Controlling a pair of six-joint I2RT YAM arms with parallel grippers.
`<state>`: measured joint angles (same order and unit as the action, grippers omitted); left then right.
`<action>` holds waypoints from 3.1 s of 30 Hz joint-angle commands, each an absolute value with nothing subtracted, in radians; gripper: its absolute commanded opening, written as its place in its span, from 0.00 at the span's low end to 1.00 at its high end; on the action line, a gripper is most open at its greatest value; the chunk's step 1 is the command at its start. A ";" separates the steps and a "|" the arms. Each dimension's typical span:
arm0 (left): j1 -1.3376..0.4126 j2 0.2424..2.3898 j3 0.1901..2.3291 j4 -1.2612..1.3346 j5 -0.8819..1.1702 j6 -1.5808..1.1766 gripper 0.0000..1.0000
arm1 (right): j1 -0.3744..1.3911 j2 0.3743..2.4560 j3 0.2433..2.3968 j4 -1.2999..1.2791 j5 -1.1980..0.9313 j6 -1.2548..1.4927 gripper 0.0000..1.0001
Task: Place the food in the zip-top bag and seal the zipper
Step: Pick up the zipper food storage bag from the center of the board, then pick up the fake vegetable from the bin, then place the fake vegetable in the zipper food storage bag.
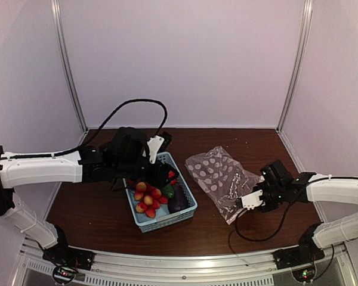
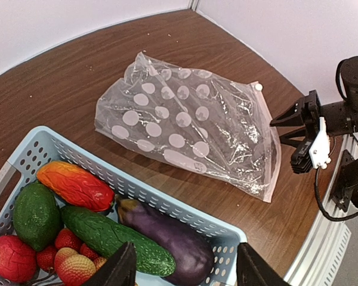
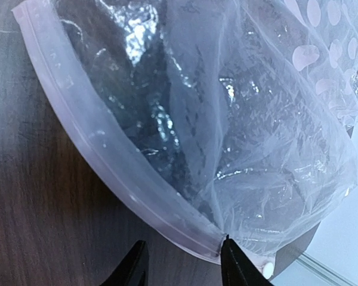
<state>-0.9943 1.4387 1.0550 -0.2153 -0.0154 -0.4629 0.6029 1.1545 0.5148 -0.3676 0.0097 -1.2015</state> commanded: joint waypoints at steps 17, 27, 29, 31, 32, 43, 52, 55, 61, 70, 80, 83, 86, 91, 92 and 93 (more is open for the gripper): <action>-0.998 1.359 1.074 -0.245 -0.062 -0.453 0.59 | 0.609 1.159 0.448 -0.194 0.102 -1.316 0.48; -0.998 1.362 1.062 -0.260 -0.078 -0.446 0.59 | 0.606 1.224 0.521 -0.034 0.139 -1.182 0.00; -0.998 1.368 1.076 -0.285 -0.092 -0.446 0.59 | 0.594 1.187 0.590 -0.128 0.156 -1.141 0.00; -0.997 1.375 1.087 -0.311 -0.105 -0.446 0.61 | 0.561 1.118 0.663 -0.220 0.154 -1.093 0.00; -0.998 1.381 1.093 -0.332 -0.116 -0.447 0.62 | 0.545 1.092 0.702 -0.255 0.154 -1.054 0.00; -0.998 1.516 1.139 -0.574 -0.211 -0.521 0.76 | 0.522 1.136 0.907 -0.454 0.491 -0.628 0.00; -0.996 1.593 1.218 -0.548 -0.089 -0.609 0.70 | 0.555 1.107 0.922 -0.575 0.289 -0.506 0.00; -0.995 1.639 1.225 -0.560 -0.058 -0.747 0.70 | 0.555 1.124 0.950 -0.595 0.243 -0.464 0.00; -0.969 1.759 1.259 -0.608 0.016 -0.936 0.70 | 0.557 1.160 0.982 -0.599 0.185 -0.431 0.00; -0.917 1.808 1.272 -0.581 0.028 -0.971 0.42 | 0.560 1.166 0.993 -0.606 0.138 -0.405 0.00; -0.920 1.618 1.290 -0.695 0.024 -0.876 0.15 | 0.561 1.181 1.121 -0.699 0.191 -0.371 0.00; -0.921 1.550 1.307 -0.740 0.036 -0.850 0.06 | 0.559 1.212 1.172 -0.723 0.226 -0.361 0.00; -0.924 1.489 1.321 -0.754 0.078 -0.832 0.00 | 0.560 1.237 1.199 -0.709 0.285 -0.352 0.00; -0.949 1.408 1.313 -0.562 0.270 -0.748 0.00 | 0.534 1.282 1.239 -0.692 0.385 -0.327 0.00; -0.950 1.403 1.309 -0.542 0.284 -0.747 0.00 | 0.518 1.289 1.256 -0.696 0.392 -0.325 0.00; -0.950 1.403 1.310 -0.544 0.281 -0.747 0.00 | 0.507 1.290 1.272 -0.700 0.402 -0.325 0.00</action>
